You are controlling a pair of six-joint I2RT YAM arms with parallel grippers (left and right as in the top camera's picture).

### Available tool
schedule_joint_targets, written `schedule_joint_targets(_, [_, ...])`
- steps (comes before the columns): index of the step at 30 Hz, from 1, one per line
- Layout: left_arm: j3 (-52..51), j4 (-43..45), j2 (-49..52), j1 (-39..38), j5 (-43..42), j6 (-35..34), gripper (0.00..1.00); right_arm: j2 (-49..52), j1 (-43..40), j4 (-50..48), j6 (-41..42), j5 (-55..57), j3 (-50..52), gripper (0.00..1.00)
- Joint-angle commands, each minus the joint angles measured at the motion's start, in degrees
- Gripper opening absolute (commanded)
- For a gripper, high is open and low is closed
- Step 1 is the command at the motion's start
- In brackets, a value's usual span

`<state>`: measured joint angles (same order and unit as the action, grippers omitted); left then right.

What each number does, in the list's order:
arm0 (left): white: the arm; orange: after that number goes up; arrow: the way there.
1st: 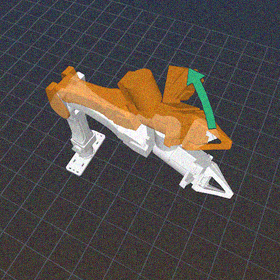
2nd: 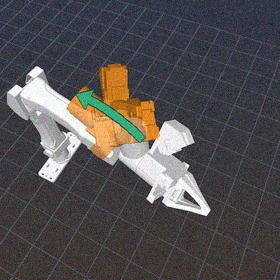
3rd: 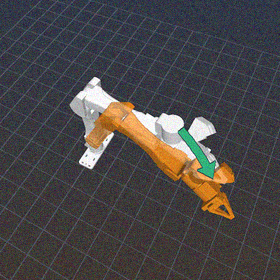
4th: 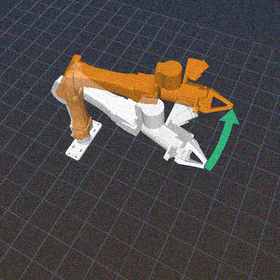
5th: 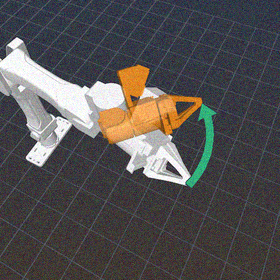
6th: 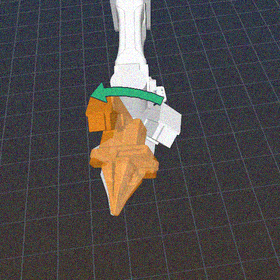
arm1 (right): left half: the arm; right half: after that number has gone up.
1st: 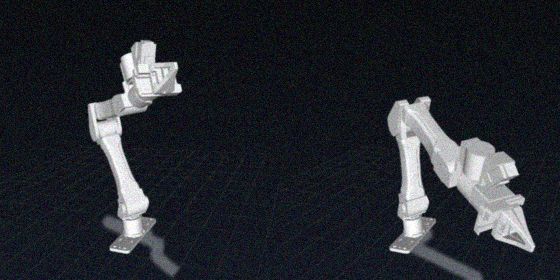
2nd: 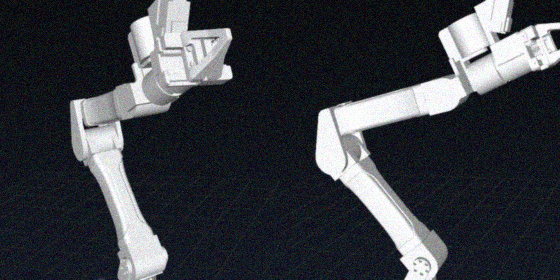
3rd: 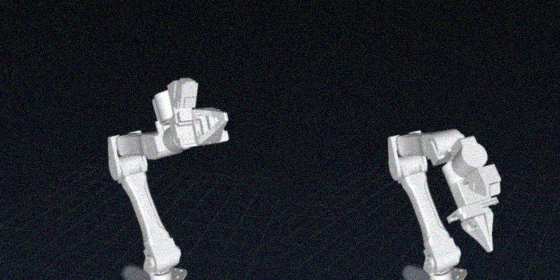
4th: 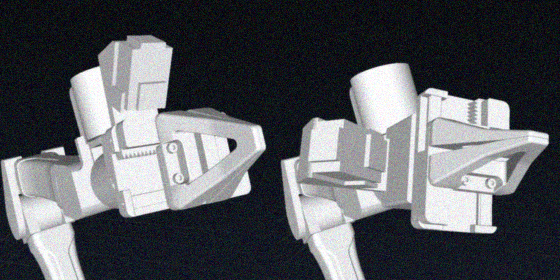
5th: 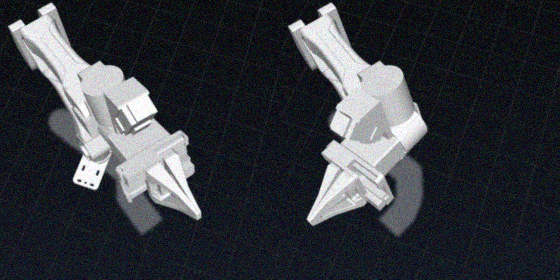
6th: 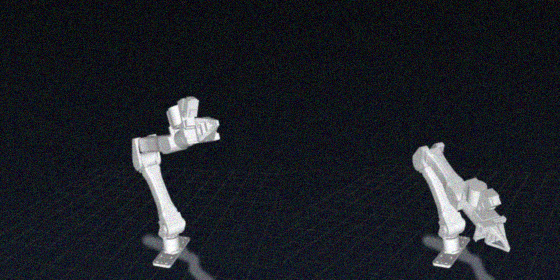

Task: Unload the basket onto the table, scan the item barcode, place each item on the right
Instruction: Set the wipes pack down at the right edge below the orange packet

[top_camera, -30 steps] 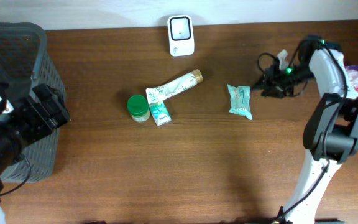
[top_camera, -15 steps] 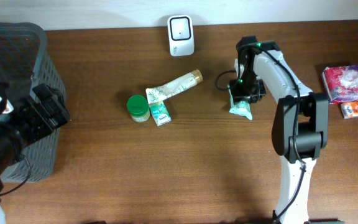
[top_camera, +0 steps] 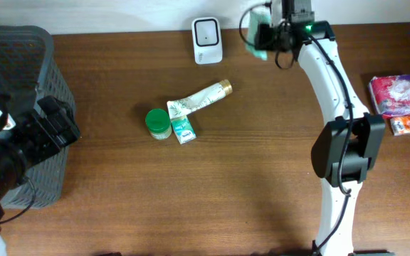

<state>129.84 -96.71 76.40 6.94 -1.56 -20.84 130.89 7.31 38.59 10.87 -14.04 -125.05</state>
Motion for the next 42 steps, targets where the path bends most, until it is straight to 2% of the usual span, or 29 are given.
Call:
schedule_joint_targets(1, [-0.07, 0.0, -0.02, 0.37, -0.42, -0.57, 0.99, 0.81, 4.11, -8.81, 1.86, -1.66, -0.04, 0.04])
schedule_joint_targets(5, [-0.07, 0.0, -0.02, 0.37, -0.42, -0.57, 0.99, 5.99, 10.08, -21.73, 1.44, 9.01, 0.15, 0.04])
schedule_joint_targets(7, [-0.07, 0.0, -0.02, 0.37, -0.42, -0.57, 0.99, 9.53, 11.61, -26.4, 1.2, 10.56, 0.15, 0.04])
schedule_joint_targets(11, [-0.07, 0.0, -0.02, 0.37, -0.42, -0.57, 0.99, 11.87, 12.09, -28.96, -7.82, 11.43, 0.13, 0.04])
schedule_joint_targets(13, [-0.07, 0.0, -0.02, 0.37, -0.42, -0.57, 0.99, 10.86, 11.85, -28.89, -9.42, 13.77, 0.11, 0.04])
schedule_joint_targets(18, [-0.07, 0.0, -0.02, 0.37, -0.42, -0.57, 0.99, 3.13, 6.21, -18.75, -9.35, 15.23, 0.11, 0.04])
schedule_joint_targets(22, [-0.07, 0.0, -0.02, 0.37, -0.42, -0.57, 0.99, -2.47, -4.68, -0.52, -7.67, 17.59, 0.11, 0.04])
schedule_joint_targets(25, [-0.07, 0.0, -0.02, 0.37, -0.42, -0.57, 0.99, -2.67, -14.08, 13.84, -4.35, 22.75, 0.15, 0.04])
schedule_joint_targets(26, [-0.07, 0.0, -0.02, 0.37, -0.42, -0.57, 0.99, -2.16, -19.8, 21.22, -4.33, 24.87, 0.24, 0.04])
schedule_joint_targets(27, [-0.07, 0.0, -0.04, 0.37, -0.42, -0.57, 0.99, -2.1, -22.56, 23.5, -4.33, 25.09, 0.72, 0.04])
schedule_joint_targets(30, [-0.07, 0.0, -0.02, 0.37, -0.42, -0.57, 0.99, -1.99, -31.89, 27.67, -0.52, 25.05, 4.07, 0.04])
schedule_joint_targets(35, [-0.07, 0.0, -0.02, 0.37, -0.42, -0.57, 0.99, -1.99, -42.01, 28.11, 9.84, 25.03, 9.66, 0.04])
schedule_joint_targets(37, [-0.07, 0.0, -0.02, 0.37, -0.42, -0.57, 0.99, -1.99, -44.98, 28.11, 12.41, 25.03, 11.43, 0.04])
schedule_joint_targets(42, [-0.07, 0.0, -0.02, 0.37, -0.42, -0.57, 0.99, -1.99, -48.28, 26.67, 12.52, 25.07, 15.02, 0.04])
